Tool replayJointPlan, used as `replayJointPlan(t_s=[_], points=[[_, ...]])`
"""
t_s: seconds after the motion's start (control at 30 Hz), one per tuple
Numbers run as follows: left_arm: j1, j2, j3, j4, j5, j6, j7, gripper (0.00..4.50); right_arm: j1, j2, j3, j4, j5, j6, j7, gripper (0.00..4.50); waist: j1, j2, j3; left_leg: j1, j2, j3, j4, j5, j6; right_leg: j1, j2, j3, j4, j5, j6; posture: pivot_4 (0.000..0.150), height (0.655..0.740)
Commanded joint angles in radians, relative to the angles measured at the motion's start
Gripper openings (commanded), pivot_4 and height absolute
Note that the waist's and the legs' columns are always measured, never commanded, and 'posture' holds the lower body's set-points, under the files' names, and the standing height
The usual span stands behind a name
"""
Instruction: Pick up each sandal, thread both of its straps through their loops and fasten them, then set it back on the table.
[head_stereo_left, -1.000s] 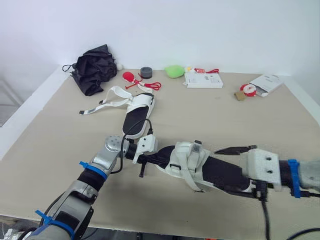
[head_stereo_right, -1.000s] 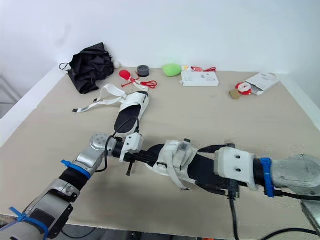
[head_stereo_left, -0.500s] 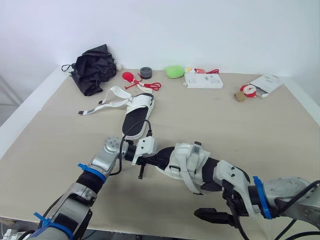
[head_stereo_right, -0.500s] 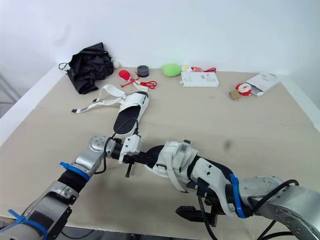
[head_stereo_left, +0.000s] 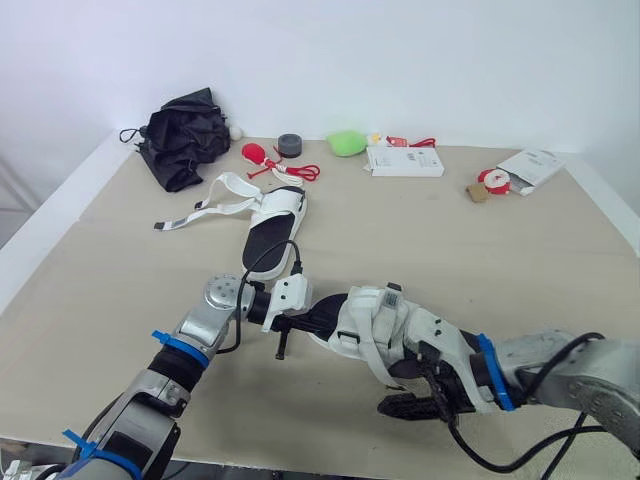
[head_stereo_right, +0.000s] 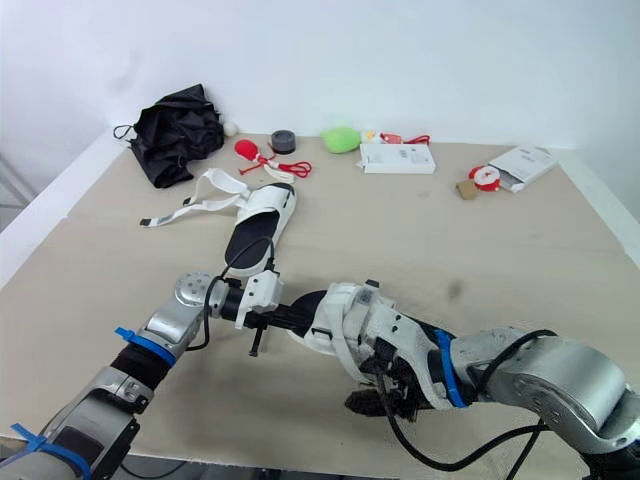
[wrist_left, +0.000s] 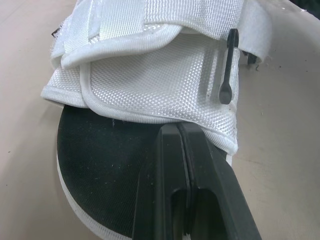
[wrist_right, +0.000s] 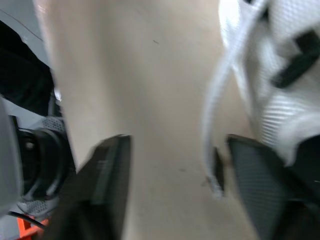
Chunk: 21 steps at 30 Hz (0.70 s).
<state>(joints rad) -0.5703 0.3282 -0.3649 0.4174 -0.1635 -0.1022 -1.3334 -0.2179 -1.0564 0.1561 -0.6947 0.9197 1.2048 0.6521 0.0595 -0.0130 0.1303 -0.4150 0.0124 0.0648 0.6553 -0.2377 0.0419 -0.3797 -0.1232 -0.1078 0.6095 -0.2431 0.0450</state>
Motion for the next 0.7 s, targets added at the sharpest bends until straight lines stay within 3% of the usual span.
replayJointPlan(t_s=[0.03, 0.07, 0.13, 0.3, 0.47, 0.6, 0.7], points=[[0.086, 0.036, -0.083, 0.079, 0.106, 0.076, 0.011, 0.00, -0.029, 0.018, 0.024, 0.015, -0.035, 0.000, 0.010, 1.30, 0.000, 0.000, 0.000, 0.000, 0.000, 0.000, 0.000, 0.000, 0.000, 0.000, 0.000, 0.000, 0.000, 0.000, 0.000, 0.150, 0.7400], [0.088, 0.037, -0.082, 0.076, 0.105, 0.078, 0.012, 0.00, -0.035, 0.029, 0.024, 0.021, -0.035, 0.004, 0.008, 1.02, -0.001, 0.000, 0.000, 0.000, 0.000, 0.000, 0.000, 0.000, 0.000, 0.000, 0.000, 0.000, 0.000, 0.000, 0.001, 0.150, 0.7400], [0.094, 0.042, -0.079, 0.070, 0.104, 0.080, 0.015, 0.00, -0.043, 0.046, 0.022, 0.028, -0.034, 0.006, 0.016, 0.03, 0.000, 0.000, 0.000, 0.000, 0.000, 0.000, 0.000, 0.000, 0.000, 0.000, 0.000, 0.000, 0.000, 0.002, 0.004, 0.150, 0.7400], [0.092, 0.043, -0.077, 0.073, 0.104, 0.081, 0.025, 0.00, -0.052, 0.069, 0.003, 0.040, -0.022, 0.022, 0.030, 0.03, 0.000, 0.000, 0.000, 0.000, 0.000, 0.000, 0.000, 0.000, 0.000, 0.000, 0.000, -0.001, 0.000, 0.002, 0.004, 0.150, 0.7400], [0.076, 0.032, -0.073, 0.093, 0.106, 0.076, 0.033, 0.00, -0.160, 0.207, -0.229, 0.171, 0.409, 0.065, -0.016, 0.03, -0.002, 0.000, 0.001, 0.000, 0.000, -0.001, 0.000, 0.000, 0.000, 0.000, 0.000, 0.000, 0.000, 0.003, 0.004, 0.150, 0.7400], [0.070, 0.021, -0.073, 0.102, 0.107, 0.071, 0.039, 0.00, -0.376, 0.362, -0.222, 0.426, 0.478, 0.112, -0.293, 0.03, -0.004, -0.001, 0.001, 0.001, 0.000, -0.001, 0.000, 0.000, 0.001, 0.000, 0.001, 0.000, 0.000, 0.005, 0.003, 0.150, 0.7400], [0.068, 0.016, -0.071, 0.105, 0.107, 0.070, 0.046, 0.00, -0.417, 0.420, -0.202, 0.503, 0.501, 0.171, -0.441, 0.03, 0.002, 0.000, 0.001, -0.002, 0.000, 0.000, 0.000, 0.003, 0.003, -0.001, -0.001, -0.002, 0.000, 0.005, -0.001, 0.150, 0.7400]])
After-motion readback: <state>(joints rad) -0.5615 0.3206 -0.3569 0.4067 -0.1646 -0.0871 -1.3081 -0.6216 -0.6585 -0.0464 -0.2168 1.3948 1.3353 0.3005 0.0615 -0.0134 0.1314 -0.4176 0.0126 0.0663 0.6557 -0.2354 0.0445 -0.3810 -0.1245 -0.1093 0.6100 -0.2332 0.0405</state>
